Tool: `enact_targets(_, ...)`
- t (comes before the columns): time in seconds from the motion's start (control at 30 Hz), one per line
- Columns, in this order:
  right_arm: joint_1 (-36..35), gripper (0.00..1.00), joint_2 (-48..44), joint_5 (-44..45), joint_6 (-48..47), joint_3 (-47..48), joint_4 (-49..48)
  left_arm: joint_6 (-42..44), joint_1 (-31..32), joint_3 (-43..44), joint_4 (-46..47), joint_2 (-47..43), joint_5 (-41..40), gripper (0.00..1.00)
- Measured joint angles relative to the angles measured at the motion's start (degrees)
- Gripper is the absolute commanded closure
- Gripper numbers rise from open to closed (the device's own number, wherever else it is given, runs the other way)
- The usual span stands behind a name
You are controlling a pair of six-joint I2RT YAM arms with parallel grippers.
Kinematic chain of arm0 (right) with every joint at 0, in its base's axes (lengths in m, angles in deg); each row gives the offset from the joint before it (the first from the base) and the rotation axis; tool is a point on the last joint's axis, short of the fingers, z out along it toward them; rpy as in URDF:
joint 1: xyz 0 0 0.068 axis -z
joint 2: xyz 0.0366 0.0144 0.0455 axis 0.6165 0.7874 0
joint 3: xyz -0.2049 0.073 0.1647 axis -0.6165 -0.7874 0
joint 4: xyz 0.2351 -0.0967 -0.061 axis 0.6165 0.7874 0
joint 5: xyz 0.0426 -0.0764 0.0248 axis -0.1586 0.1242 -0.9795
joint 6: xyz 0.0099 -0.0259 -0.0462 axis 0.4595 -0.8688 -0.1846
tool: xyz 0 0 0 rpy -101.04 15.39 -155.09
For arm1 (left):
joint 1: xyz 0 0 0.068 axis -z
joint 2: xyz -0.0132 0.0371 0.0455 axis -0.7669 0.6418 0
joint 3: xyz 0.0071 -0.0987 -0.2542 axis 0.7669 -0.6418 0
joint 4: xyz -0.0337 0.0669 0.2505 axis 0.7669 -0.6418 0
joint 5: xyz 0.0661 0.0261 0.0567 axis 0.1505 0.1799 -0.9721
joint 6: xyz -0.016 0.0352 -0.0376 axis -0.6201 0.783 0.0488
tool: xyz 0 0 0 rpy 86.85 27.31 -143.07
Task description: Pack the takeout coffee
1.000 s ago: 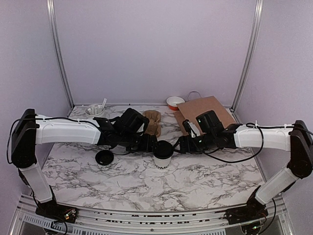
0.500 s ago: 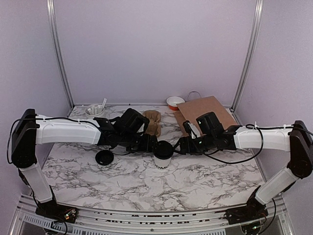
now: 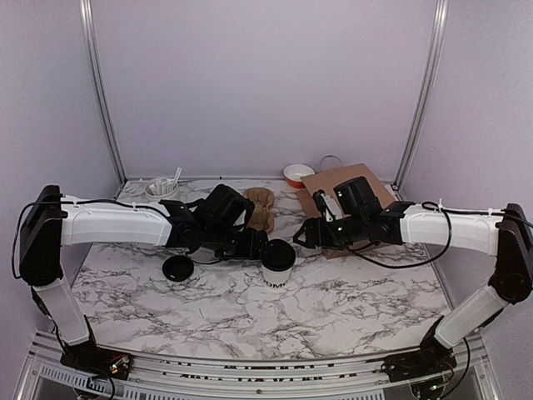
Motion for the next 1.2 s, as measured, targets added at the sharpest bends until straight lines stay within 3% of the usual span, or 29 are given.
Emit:
enact_targets(0.43, 0.3, 0.30, 6.4, -1.4, -1.0, 2.7, -0.6, 0.6, 0.1, 0.0, 0.0, 0.0, 0.0, 0.18)
enact_targets(1.2, 0.5, 0.31, 5.0, -1.0, -1.2, -0.4, -3.0, 0.8, 0.2, -0.1, 0.0, 0.0, 0.0, 0.18)
